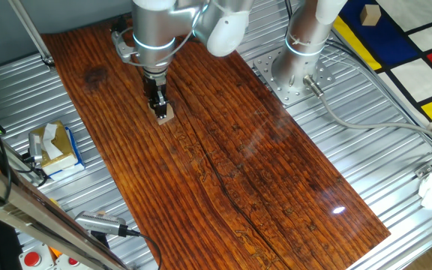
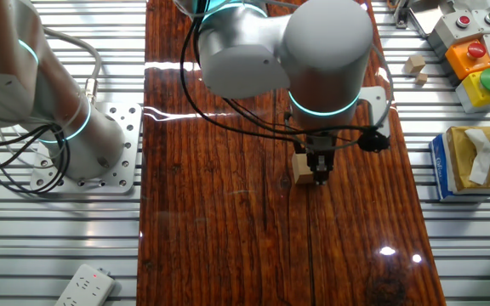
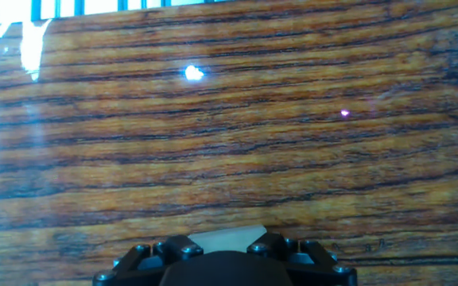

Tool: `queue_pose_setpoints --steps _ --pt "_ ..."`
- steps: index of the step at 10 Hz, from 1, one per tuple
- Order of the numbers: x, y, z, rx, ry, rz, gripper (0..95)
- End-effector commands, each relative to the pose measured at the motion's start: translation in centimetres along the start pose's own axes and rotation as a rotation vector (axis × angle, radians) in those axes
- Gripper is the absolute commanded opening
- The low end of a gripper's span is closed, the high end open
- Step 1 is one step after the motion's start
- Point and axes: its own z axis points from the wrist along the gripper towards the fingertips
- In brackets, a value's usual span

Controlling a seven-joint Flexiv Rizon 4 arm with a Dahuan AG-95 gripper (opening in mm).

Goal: Pick up the small block on the left and move it to the right

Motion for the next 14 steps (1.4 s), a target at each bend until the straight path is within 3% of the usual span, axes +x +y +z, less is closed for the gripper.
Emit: queue_pose_setpoints --steps 1,5,11,14 --pt "0.0 -0.2 -0.3 0.005 0.004 0.000 0.0" --pt "-0.5 -0.6 -3.4 0.002 0.018 -0.011 0.0" --pt "-0.8 -0.6 -5.7 0.000 0.025 0.008 0.0" --pt "-1.7 0.5 -6.9 -0.008 0.017 0.046 0.0"
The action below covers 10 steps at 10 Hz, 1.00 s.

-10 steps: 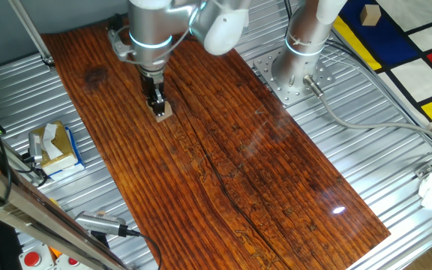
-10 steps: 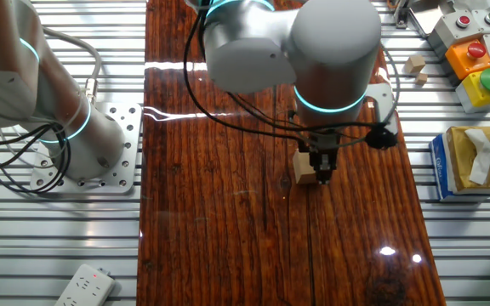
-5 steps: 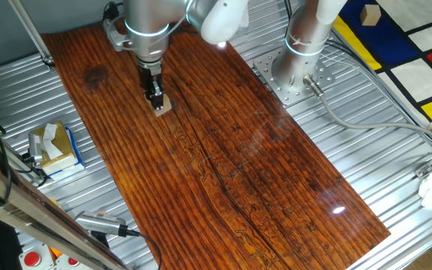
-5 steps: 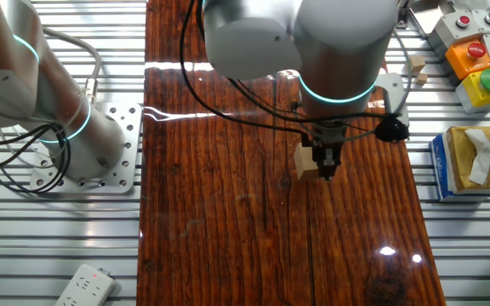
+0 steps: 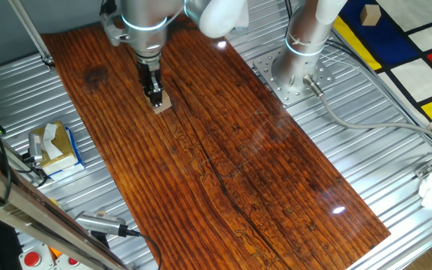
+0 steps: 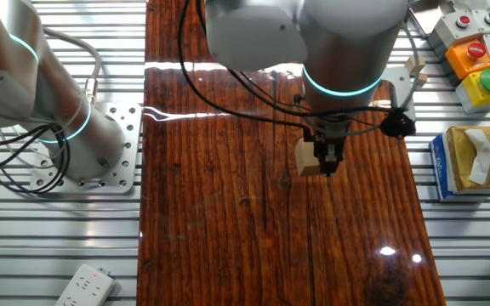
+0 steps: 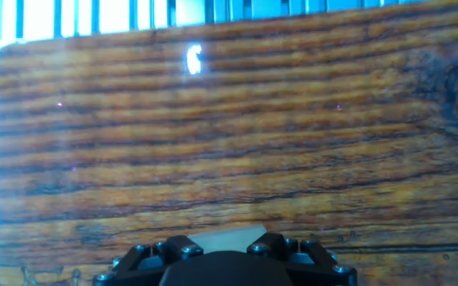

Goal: Pick up the small block on the left and move it to the right

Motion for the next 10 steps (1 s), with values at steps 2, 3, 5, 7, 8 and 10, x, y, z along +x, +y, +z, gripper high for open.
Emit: queue_pose_setpoints --steps 2,3,5,7,8,10 --pt "-1.1 1.8 -1.0 -0.004 0.000 0.024 0.0" --pt "-1.4 3.0 -1.4 -0.004 -0.003 0.041 0.0" --pt "-1.8 4.8 -2.0 0.007 -0.001 0.059 0.0" --pt "-2.0 6.4 -2.1 0.009 -0.004 0.078 0.0" --pt "-2.1 6.9 -2.1 0.010 -0.005 0.083 0.0" --pt "-2.5 8.1 -2.2 0.017 -0.007 0.092 0.0"
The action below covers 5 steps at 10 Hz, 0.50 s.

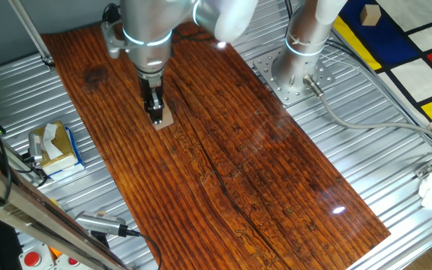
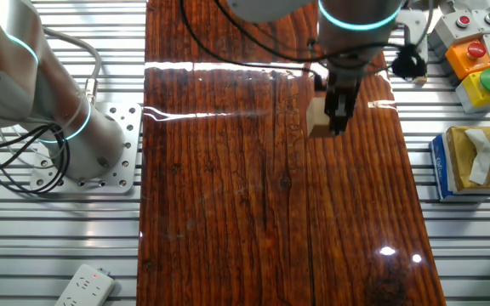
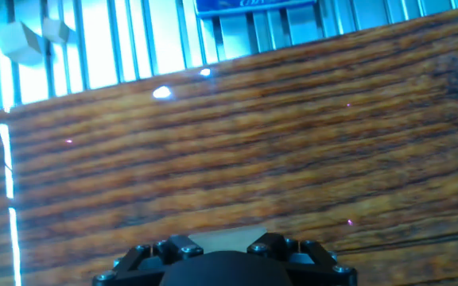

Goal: Pick up the small block on the left and move it to the right

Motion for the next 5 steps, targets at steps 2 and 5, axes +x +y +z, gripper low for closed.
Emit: queue_pose_setpoints --steps 2,5 --pt "-0.1 1.1 0.0 0.001 0.002 0.018 0.0" --pt "0.0 2.4 0.1 0.001 -0.002 0.037 0.0"
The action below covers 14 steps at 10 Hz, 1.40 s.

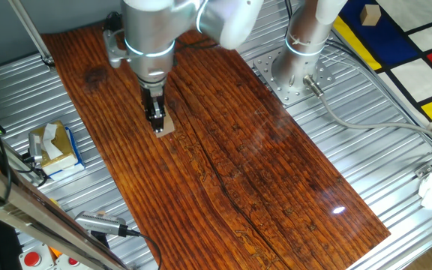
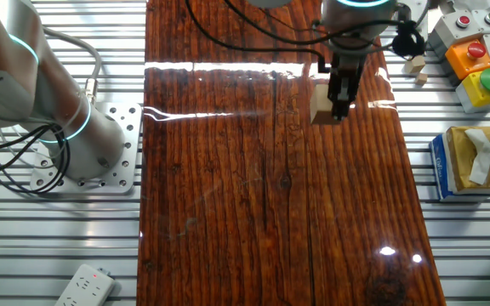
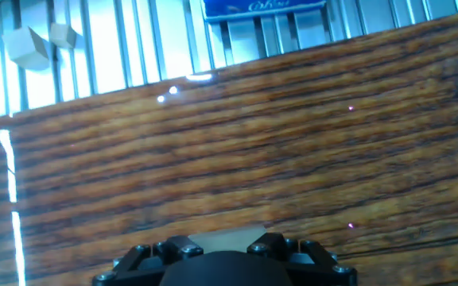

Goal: Pick up the small block on the left and move it to the right

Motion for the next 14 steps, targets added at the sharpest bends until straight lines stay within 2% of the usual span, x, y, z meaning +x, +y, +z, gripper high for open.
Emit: queue_pose_setpoints --steps 1,9,11,14 --pt "0.1 1.0 0.0 0.006 -0.003 0.017 0.0" --pt "0.1 5.7 -0.4 0.001 -0.019 0.090 0.0" --pt "0.4 6.7 -0.4 -0.003 -0.005 0.083 0.0" --pt "0.7 8.0 -0.5 -0.010 -0.004 0.064 0.0"
